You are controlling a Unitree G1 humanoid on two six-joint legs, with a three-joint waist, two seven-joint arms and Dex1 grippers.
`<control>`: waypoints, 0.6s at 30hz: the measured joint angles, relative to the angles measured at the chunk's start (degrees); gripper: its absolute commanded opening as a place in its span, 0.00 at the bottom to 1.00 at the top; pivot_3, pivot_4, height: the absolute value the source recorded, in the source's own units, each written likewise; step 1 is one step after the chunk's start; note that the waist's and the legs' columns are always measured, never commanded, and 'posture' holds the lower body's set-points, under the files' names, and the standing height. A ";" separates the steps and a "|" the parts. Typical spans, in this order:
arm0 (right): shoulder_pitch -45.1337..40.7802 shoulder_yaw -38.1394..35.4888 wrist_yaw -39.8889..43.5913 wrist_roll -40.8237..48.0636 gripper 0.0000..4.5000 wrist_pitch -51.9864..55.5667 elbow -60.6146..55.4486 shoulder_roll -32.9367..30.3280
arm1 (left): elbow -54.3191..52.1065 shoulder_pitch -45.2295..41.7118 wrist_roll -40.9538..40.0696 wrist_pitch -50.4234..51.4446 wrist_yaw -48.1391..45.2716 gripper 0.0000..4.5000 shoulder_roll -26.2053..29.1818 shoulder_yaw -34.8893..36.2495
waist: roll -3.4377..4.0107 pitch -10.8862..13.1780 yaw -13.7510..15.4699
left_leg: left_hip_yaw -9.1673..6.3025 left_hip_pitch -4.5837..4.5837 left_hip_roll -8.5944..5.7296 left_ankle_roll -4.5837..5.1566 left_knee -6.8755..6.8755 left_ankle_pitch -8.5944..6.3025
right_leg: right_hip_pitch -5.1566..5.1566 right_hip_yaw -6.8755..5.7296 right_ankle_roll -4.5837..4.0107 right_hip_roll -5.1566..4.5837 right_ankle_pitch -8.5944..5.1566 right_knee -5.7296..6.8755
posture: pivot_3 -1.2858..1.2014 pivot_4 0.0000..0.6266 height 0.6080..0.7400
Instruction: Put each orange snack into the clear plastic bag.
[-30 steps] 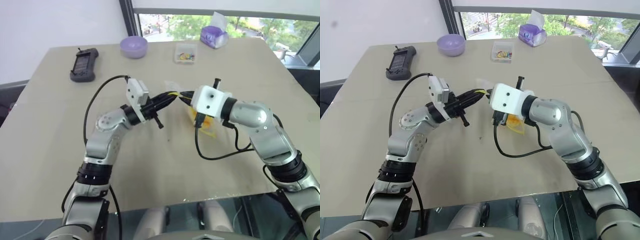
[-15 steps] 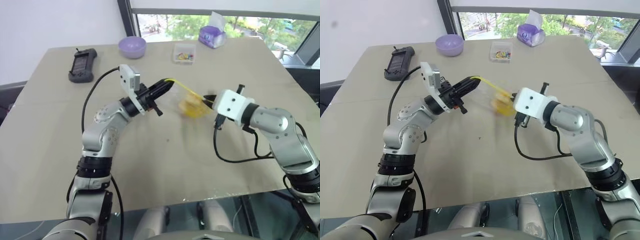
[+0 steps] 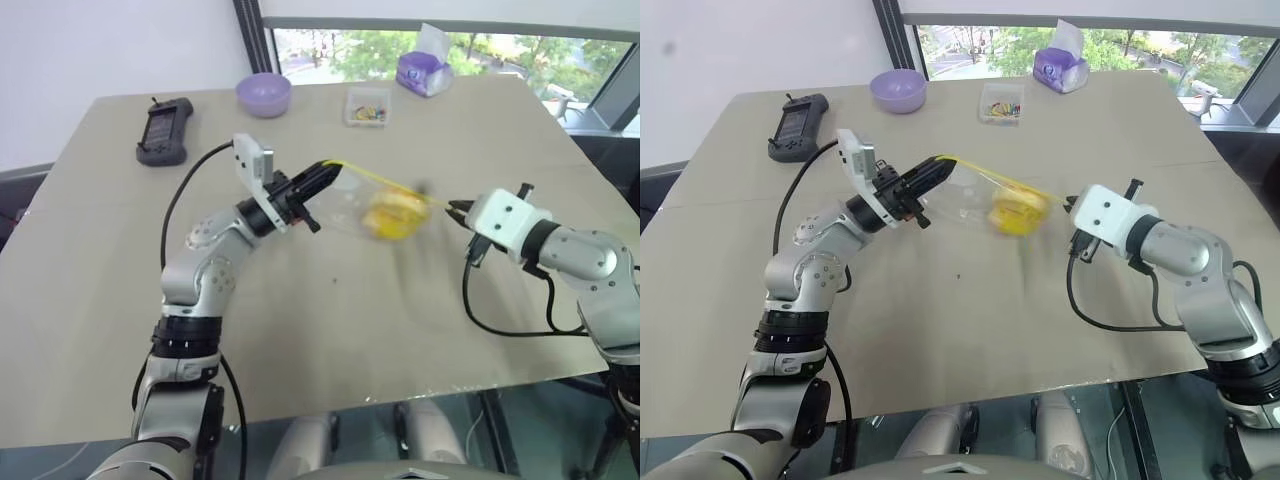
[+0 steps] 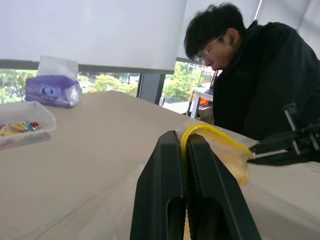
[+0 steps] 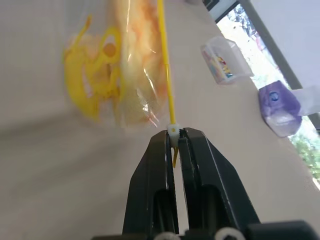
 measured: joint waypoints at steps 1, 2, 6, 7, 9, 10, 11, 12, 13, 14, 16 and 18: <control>-0.70 0.00 -0.11 -0.01 0.03 -0.88 1.18 -0.12 | 1.41 -0.30 0.94 -0.71 -0.14 0.00 -0.12 -0.35 | 0.00 0.00 0.02 | 0.00 0.00 0.00 0.00 0.00 0.00 | 0.01 0.00 0.00 0.00 0.00 0.01 | 0.52 0.24 1.00; -2.35 0.01 -0.39 -0.08 0.03 -2.23 3.84 -0.14 | 4.66 -1.60 2.50 -1.95 -0.54 0.00 -0.69 -1.01 | -0.01 0.01 0.10 | 0.03 0.01 -0.03 0.01 0.02 0.01 | 0.01 0.00 0.01 0.00 0.01 0.02 | 0.52 0.24 1.00; -9.51 1.05 -2.65 -1.97 0.03 -8.20 14.87 -0.19 | 18.48 -10.43 9.33 -10.35 -0.32 0.00 -3.75 -3.32 | -0.07 0.05 0.97 | 0.06 -0.03 -0.07 0.03 0.07 0.04 | 0.00 -0.02 0.01 0.00 0.02 0.03 | 0.52 0.24 1.00; -11.72 1.71 -3.74 -3.00 0.03 -10.21 17.69 -0.19 | 22.43 -13.17 11.37 -13.87 0.25 0.00 -4.46 -3.67 | -0.07 0.05 1.01 | 0.08 -0.04 -0.07 0.03 0.07 0.04 | -0.02 -0.01 0.01 -0.01 0.02 0.03 | 0.52 0.24 1.00; -15.01 2.11 -5.56 -4.87 0.03 -13.72 21.69 -0.32 | 27.47 -16.87 14.85 -21.54 0.69 0.00 -5.36 -4.00 | -0.07 0.04 0.96 | 0.10 -0.07 -0.06 0.03 -0.03 0.03 | -0.07 0.01 0.01 -0.02 0.02 -0.08 | 0.52 0.24 1.00; -15.44 2.10 -6.02 -5.17 0.03 -15.02 22.35 -0.61 | 28.65 -17.21 15.96 -24.85 -0.55 0.00 -5.25 -4.12 | -0.06 0.03 0.91 | 0.14 -0.07 -0.04 0.03 -0.16 0.03 | -0.13 0.01 0.01 -0.03 0.01 -0.18 | 0.52 0.24 1.00; -14.96 1.99 -6.20 -5.26 0.03 -15.89 22.17 -1.13 | 28.80 -16.49 16.39 -27.17 -2.64 0.00 -4.90 -4.19 | -0.07 0.02 0.77 | 0.22 -0.12 -0.02 0.03 -0.21 0.03 | -0.26 -0.05 0.01 -0.06 0.01 -0.20 | 0.52 0.24 1.00; -14.25 1.94 -6.22 -5.23 0.03 -16.45 21.82 -1.33 | 28.68 -15.51 16.39 -28.11 -4.13 0.00 -4.54 -4.28 | -0.07 0.02 0.61 | 0.31 -0.17 -0.01 0.03 -0.19 0.03 | -0.37 -0.13 0.00 -0.10 0.01 -0.12 | 0.52 0.24 1.00; -11.77 1.44 -6.19 -4.98 0.03 -16.71 20.01 -1.36 | 27.50 -12.88 16.41 -29.17 -6.55 0.00 -3.79 -4.62 | -0.06 0.01 0.16 | 0.34 -0.21 0.00 0.03 -0.19 0.03 | -0.42 -0.14 0.00 -0.13 0.01 -0.08 | 0.52 0.24 1.00; -9.62 1.28 -6.05 -4.59 0.03 -16.82 18.38 -1.33 | 26.44 -10.46 16.53 -30.14 -8.12 0.00 -3.04 -4.86 | -0.06 0.01 -0.25 | 0.36 -0.24 0.01 0.03 -0.17 0.03 | -0.48 -0.19 0.00 -0.15 0.01 -0.06 | 0.52 0.24 1.00; -0.55 0.32 -5.20 -2.64 0.03 -15.41 11.01 -0.70 | 22.46 -1.63 18.86 -34.55 -12.55 0.00 0.47 -7.08 | -0.06 0.00 -0.80 | 0.49 -0.31 -0.02 0.06 -0.23 0.01 | -0.74 -0.29 0.00 -0.23 0.01 -0.02 | 0.52 0.24 1.00; 6.15 0.57 -4.73 -1.80 0.03 -13.45 6.78 0.78 | 20.78 3.81 20.98 -36.94 -13.97 0.00 2.11 -8.25 | -0.06 0.00 -0.89 | 0.51 -0.32 -0.06 0.08 -0.24 0.00 | -0.83 -0.30 0.00 -0.29 0.01 -0.02 | 0.52 0.24 1.00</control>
